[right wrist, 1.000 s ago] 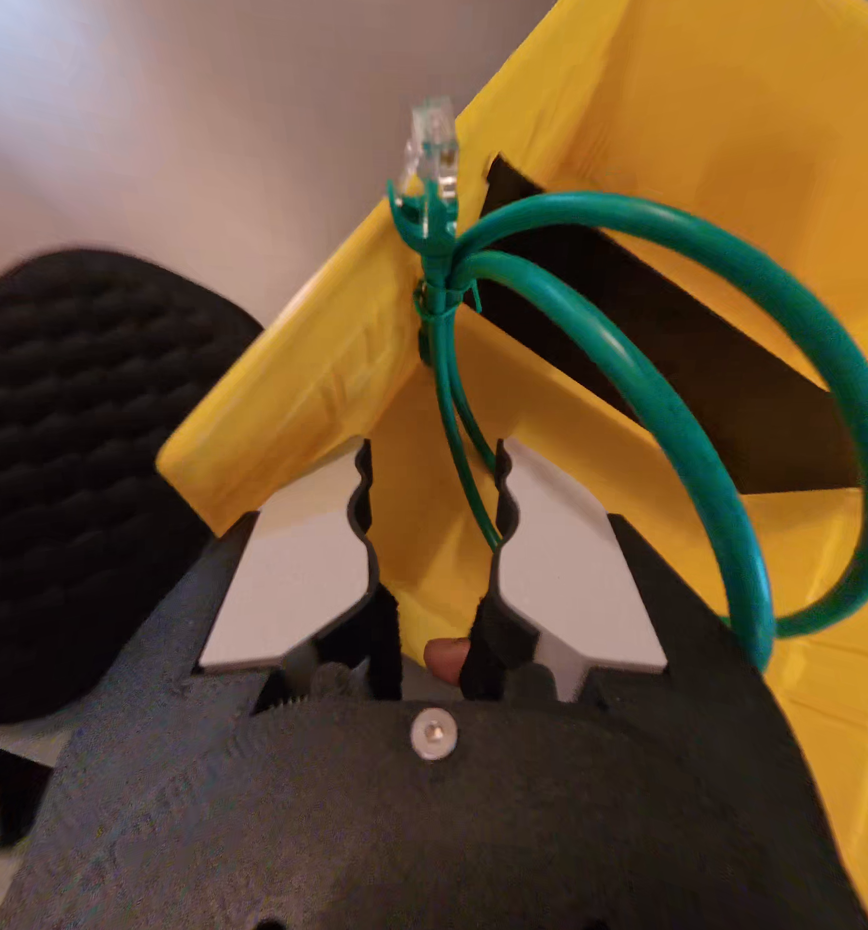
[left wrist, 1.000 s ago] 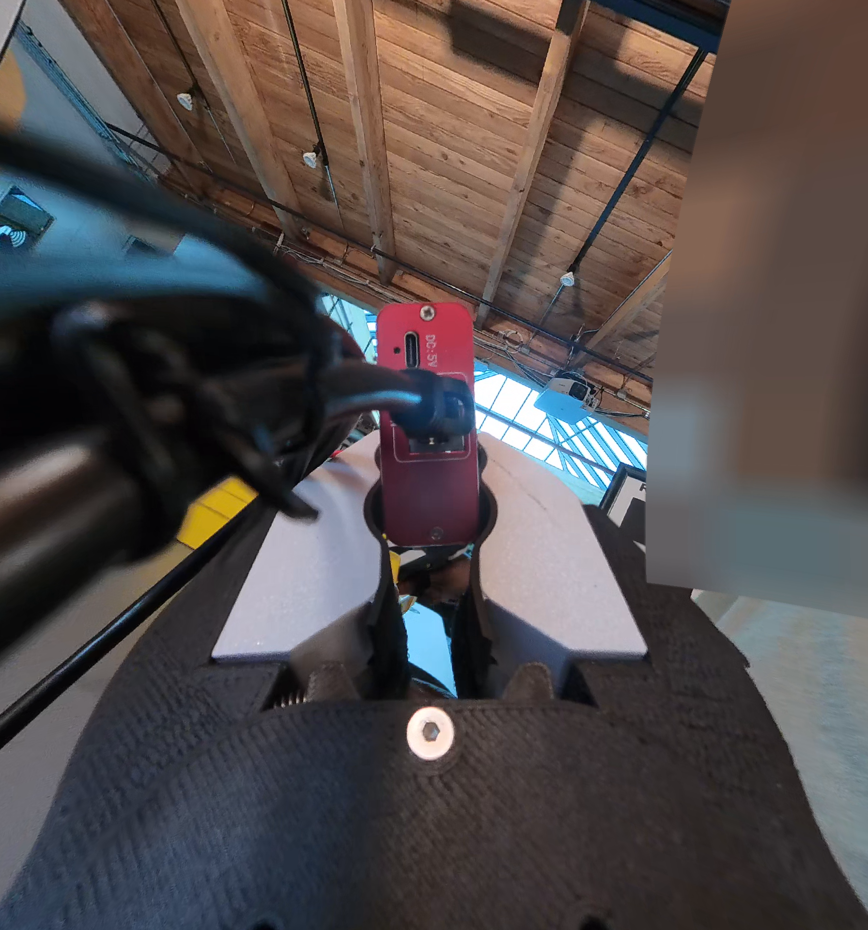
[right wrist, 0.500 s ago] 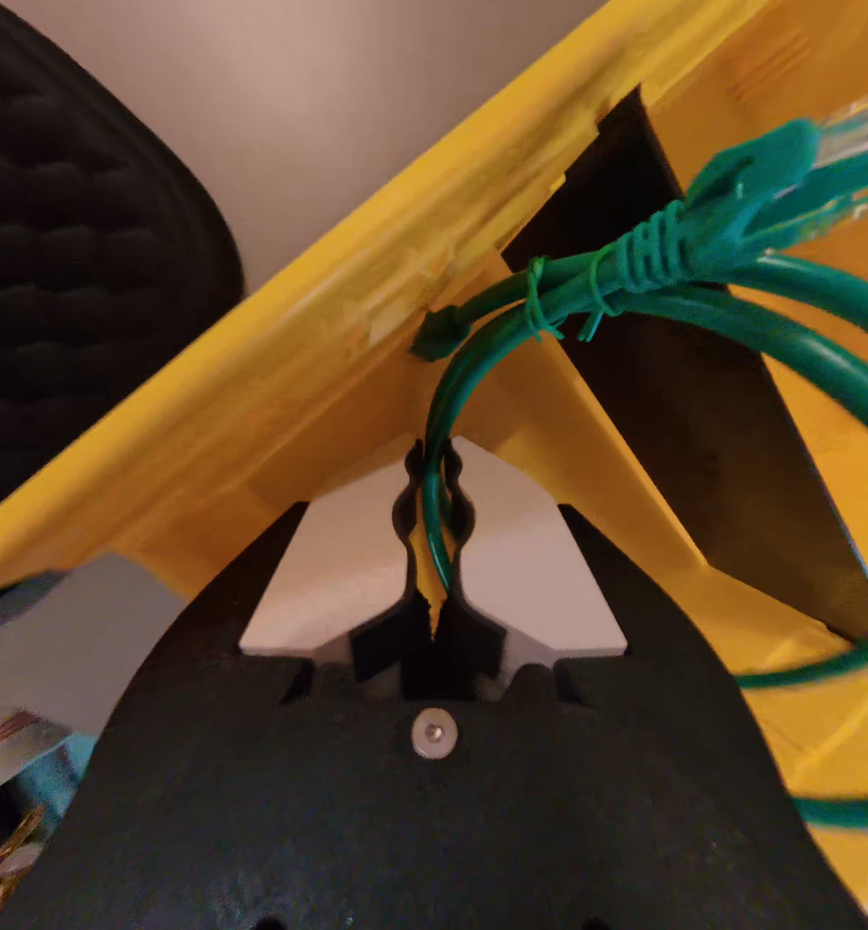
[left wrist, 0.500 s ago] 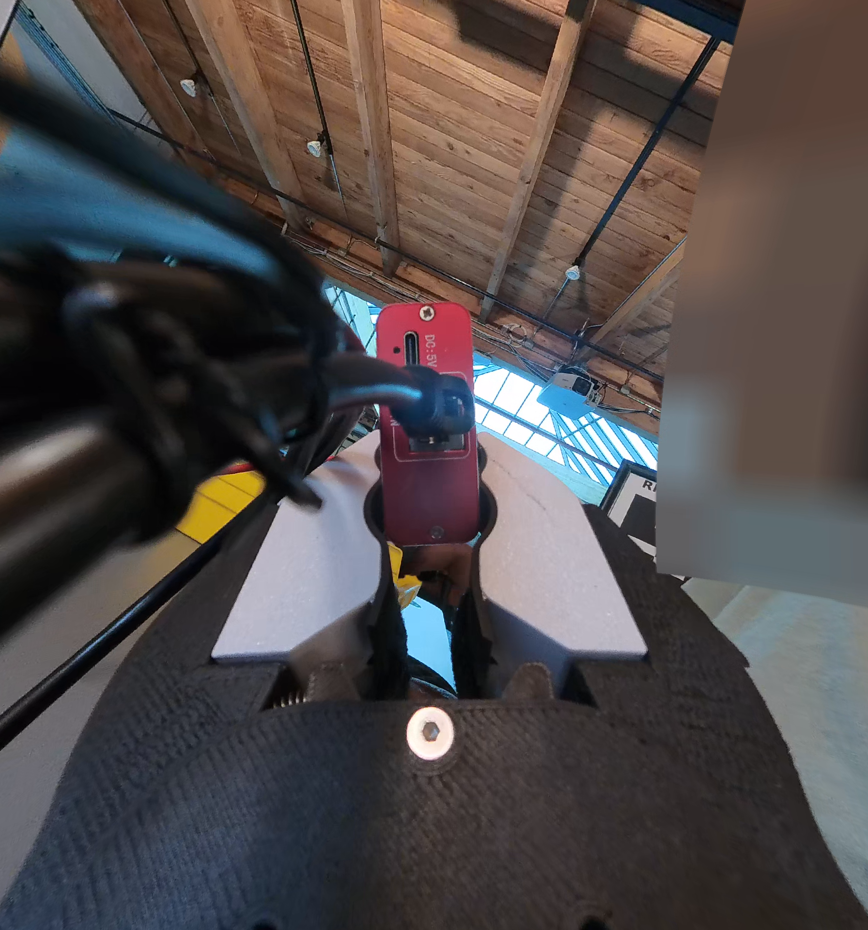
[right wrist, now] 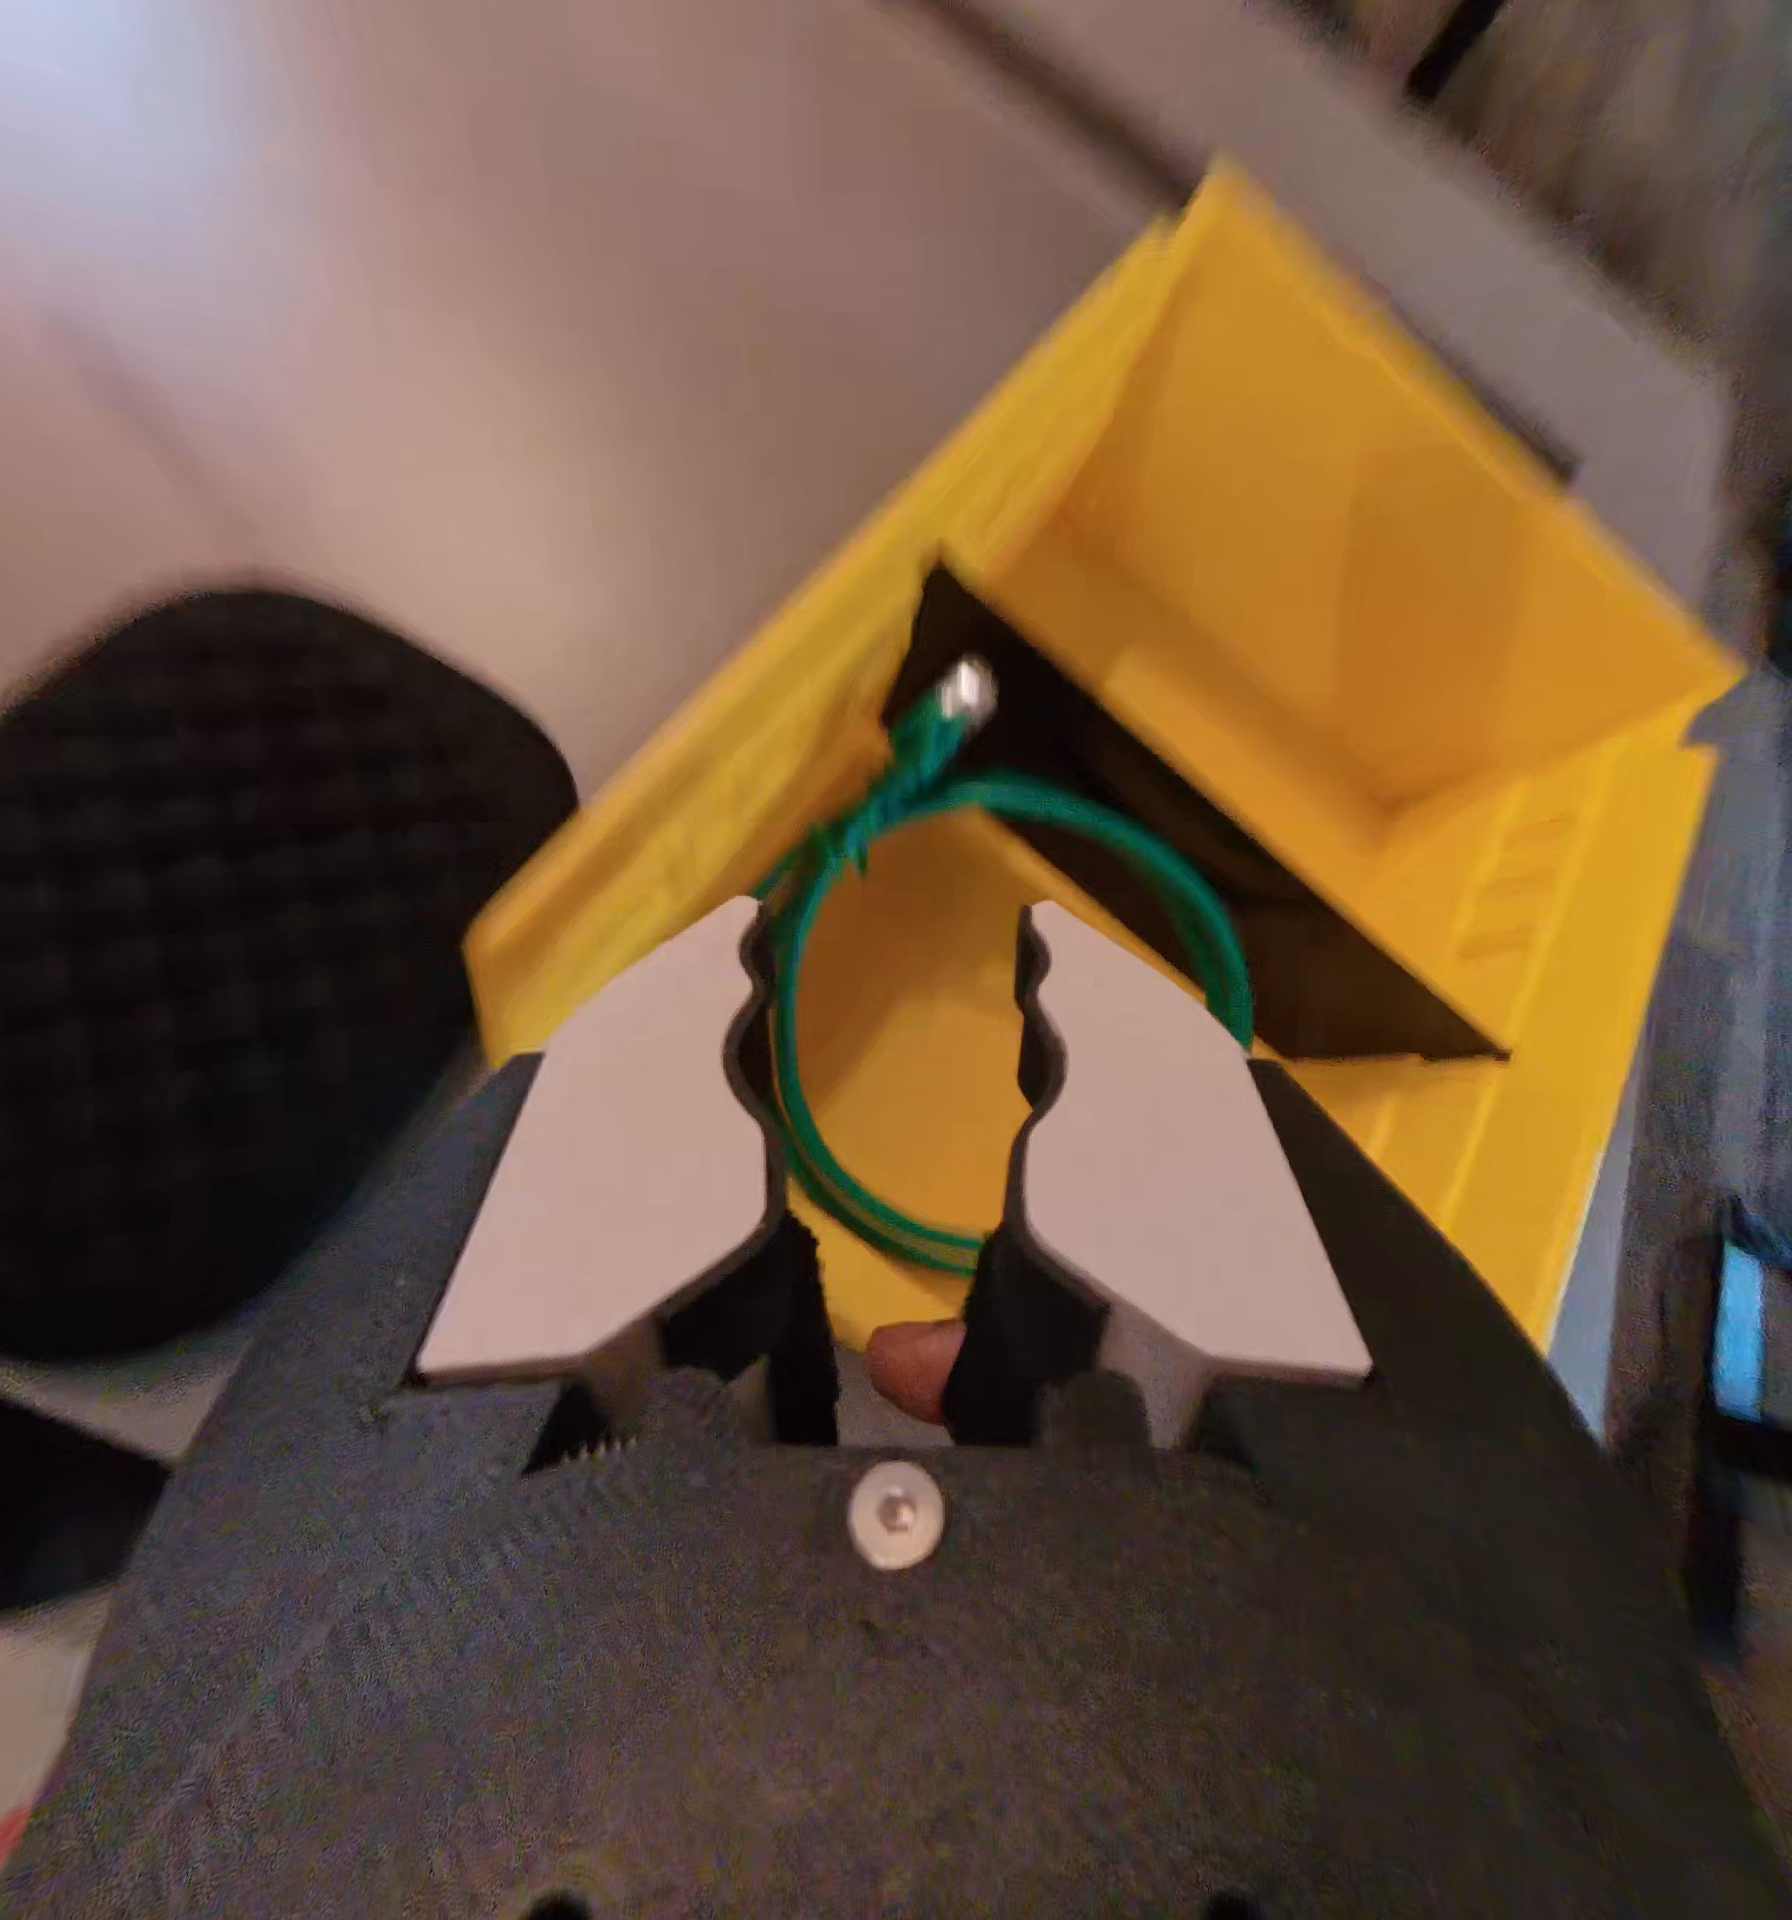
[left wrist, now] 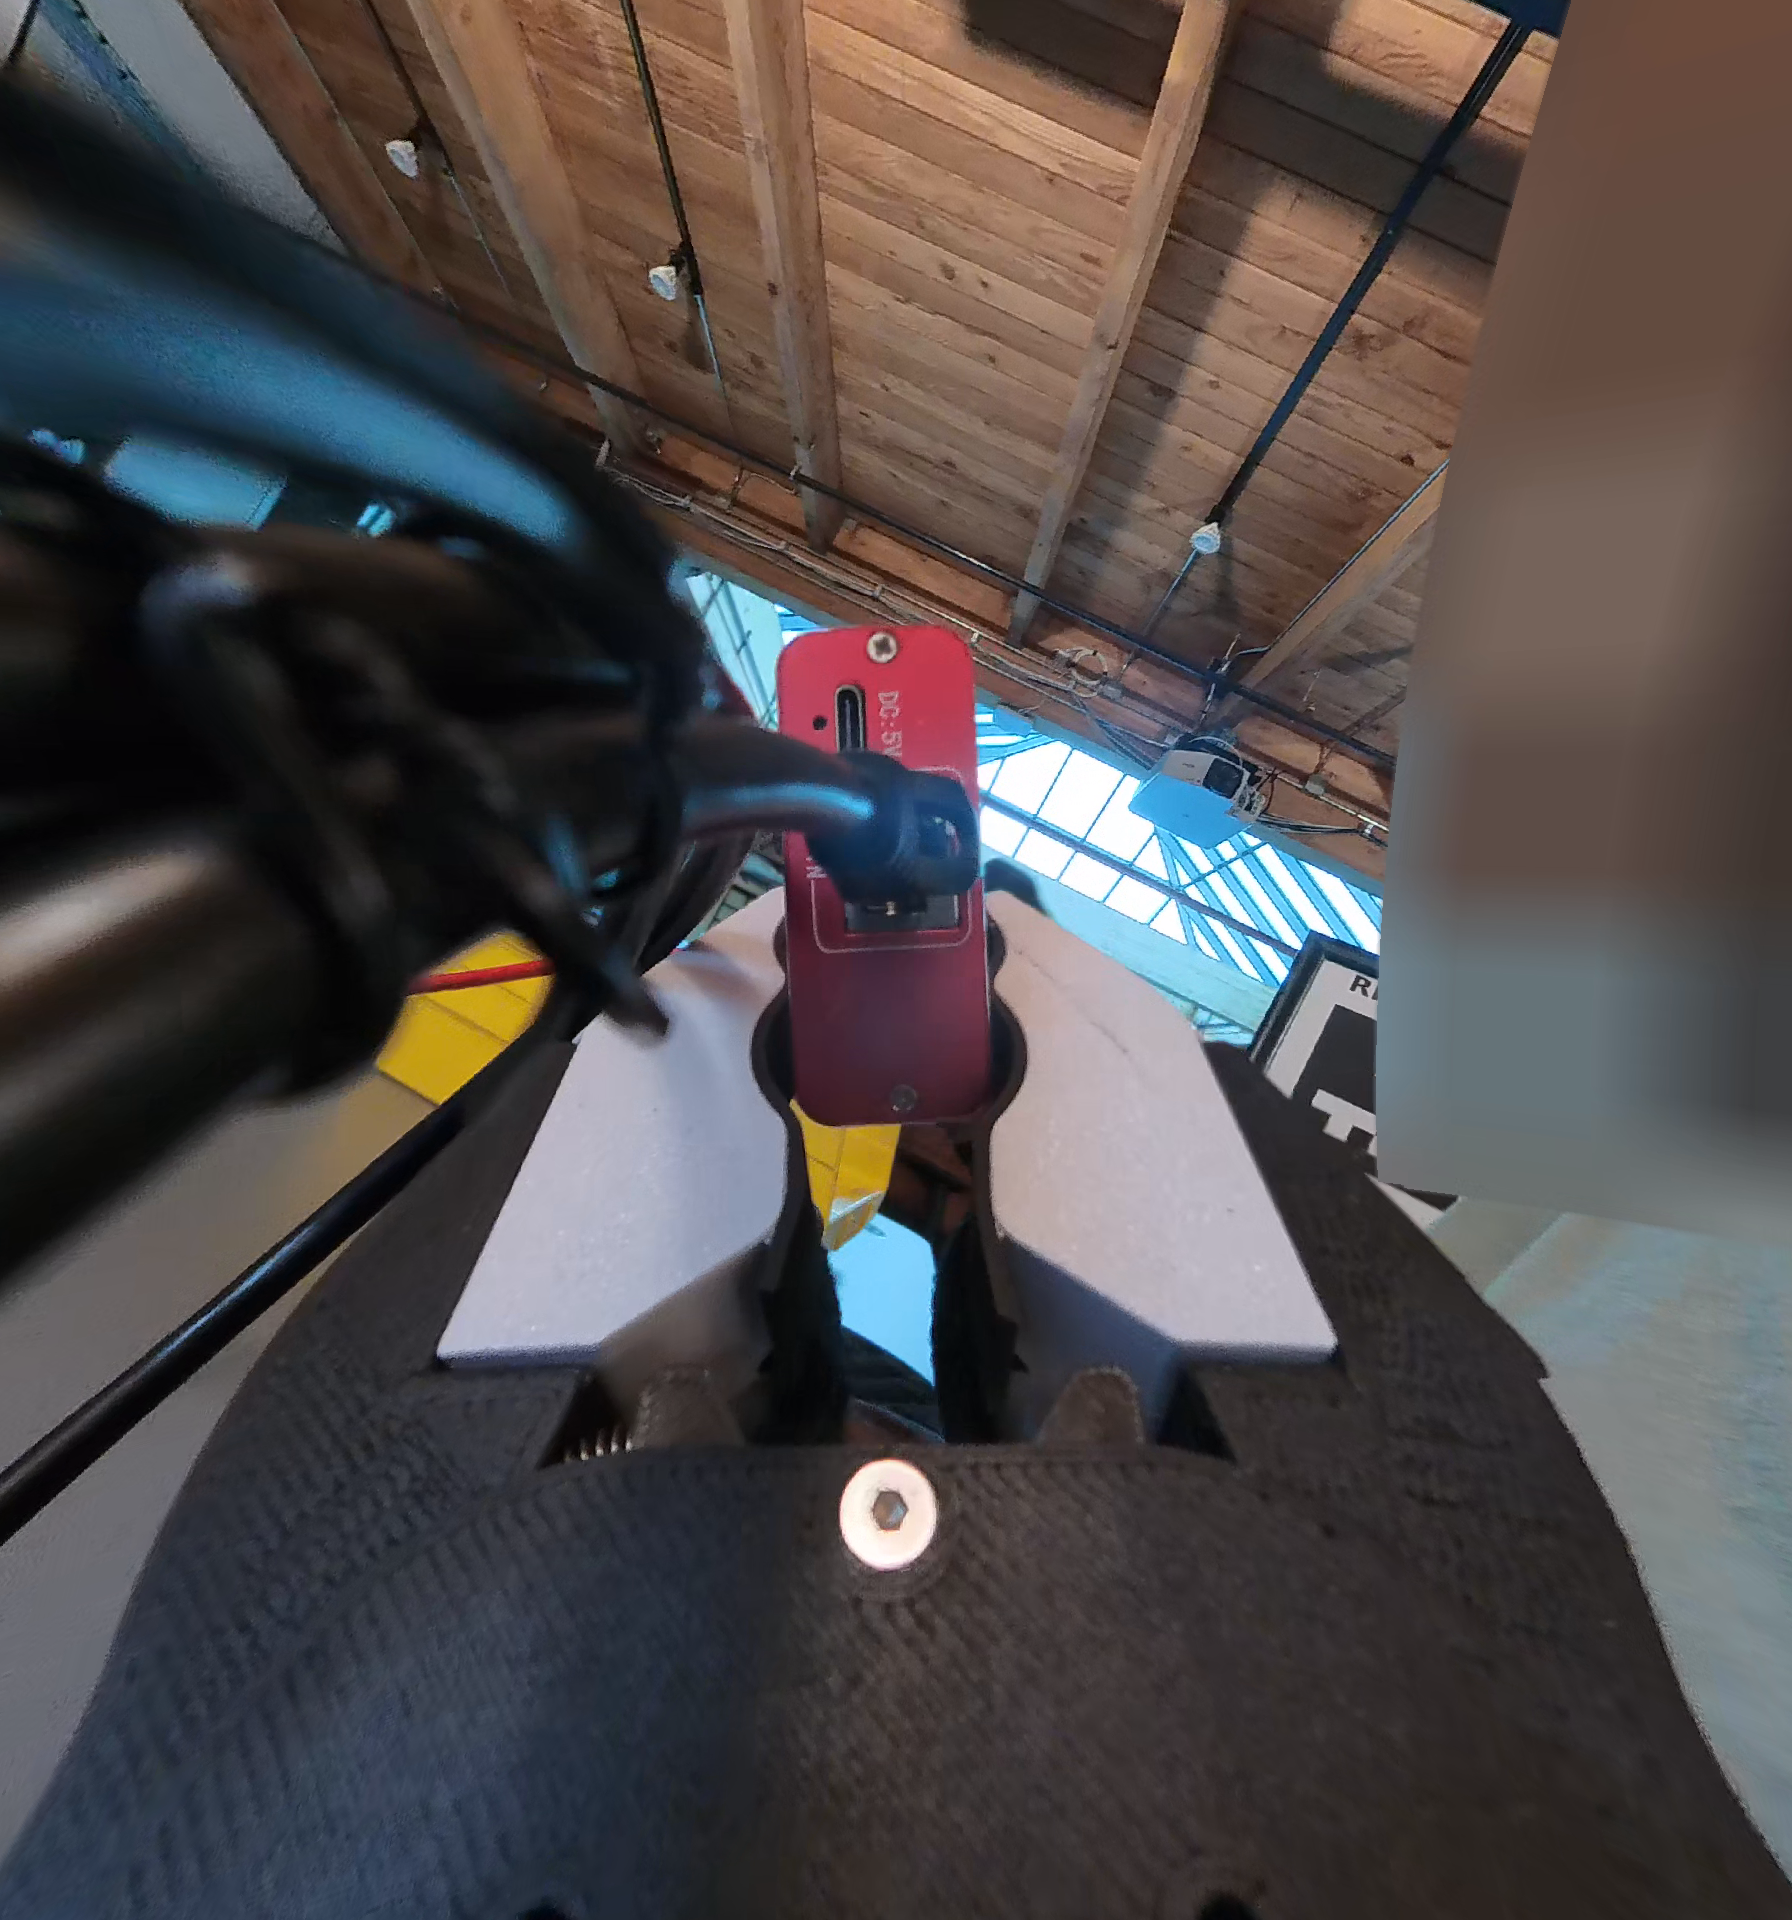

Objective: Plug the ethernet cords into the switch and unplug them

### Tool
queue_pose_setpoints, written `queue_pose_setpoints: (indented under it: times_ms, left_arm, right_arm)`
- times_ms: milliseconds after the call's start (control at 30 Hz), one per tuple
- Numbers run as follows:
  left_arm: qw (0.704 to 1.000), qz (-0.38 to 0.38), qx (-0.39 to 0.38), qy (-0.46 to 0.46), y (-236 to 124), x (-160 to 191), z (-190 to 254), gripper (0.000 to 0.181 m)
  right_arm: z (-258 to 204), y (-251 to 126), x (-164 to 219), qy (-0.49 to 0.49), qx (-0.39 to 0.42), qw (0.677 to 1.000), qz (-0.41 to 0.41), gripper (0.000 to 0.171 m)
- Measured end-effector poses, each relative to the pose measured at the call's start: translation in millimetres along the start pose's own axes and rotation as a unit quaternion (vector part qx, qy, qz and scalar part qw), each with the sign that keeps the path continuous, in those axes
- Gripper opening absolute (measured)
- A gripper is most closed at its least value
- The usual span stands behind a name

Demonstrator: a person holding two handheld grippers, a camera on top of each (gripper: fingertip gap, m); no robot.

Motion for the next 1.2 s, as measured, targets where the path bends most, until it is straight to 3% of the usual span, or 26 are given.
queue_pose_setpoints:
  times_ms: [33, 100, 167, 233, 267, 400, 533, 567, 767, 1033, 1133, 1200]
  left_arm:
    - [1.0, -0.002, -0.002, 0.001, 0, 1, 0, 0.029]
    - [1.0, -0.002, -0.003, 0.001, 0, 1, 0, 0.029]
    - [1.0, 0.001, -0.002, 0.002, 0, 0, 0, 0.029]
    - [1.0, 0.005, -0.003, 0.004, 0, 0, 0, 0.029]
    - [1.0, 0.007, -0.003, 0.006, -1, -1, 0, 0.029]
    - [1.0, 0.018, 0.0, 0.01, -1, -3, 1, 0.028]
    - [1.0, 0.014, 0.004, 0.011, -1, -2, 3, 0.029]
    - [1.0, 0.011, 0.005, 0.012, 0, -1, 3, 0.029]
    - [1.0, -0.004, 0.007, 0.03, 2, 2, 6, 0.03]
    - [0.998, -0.024, 0.006, 0.057, 5, 6, 10, 0.03]
    - [0.989, -0.032, -0.034, 0.143, 5, 7, 11, 0.03]
    - [0.978, -0.036, -0.051, 0.2, 7, 8, 15, 0.029]
  right_arm:
    - [-10, -7, -15, 0.01, -0.014, 0.998, 0.065, 0.041]
    - [-50, -22, -46, 0.024, -0.127, 0.971, 0.203, 0.03]
    - [-104, -40, -67, 0.038, -0.323, 0.9, 0.29, 0.02]
    - [-150, -44, -72, 0.064, -0.489, 0.823, 0.281, 0.022]
    - [-169, -36, -74, 0.074, -0.53, 0.804, 0.259, 0.025]
    - [-224, 15, -96, 0.111, -0.54, 0.799, 0.241, 0.049]
    - [-234, 24, -121, 0.234, -0.593, 0.69, 0.342, 0.039]
    - [-233, 26, -123, 0.239, -0.594, 0.683, 0.353, 0.035]
    - [-237, 23, -124, 0.186, -0.585, 0.697, 0.371, 0.019]
    - [-239, 20, -120, 0.126, -0.566, 0.717, 0.387, 0.015]
    - [-239, 22, -119, 0.083, -0.498, 0.754, 0.42, 0.015]
    - [-239, 20, -117, 0.071, -0.469, 0.76, 0.445, 0.016]
Point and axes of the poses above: each gripper's, where its closed fingertips meet, y out along the fingers, x out of its underside, z = x × y across the jaws, the point moved 5 cm from there along -y, back along the fingers, and after that the axes turned 4 degrees about y, right-handed, at the moved point
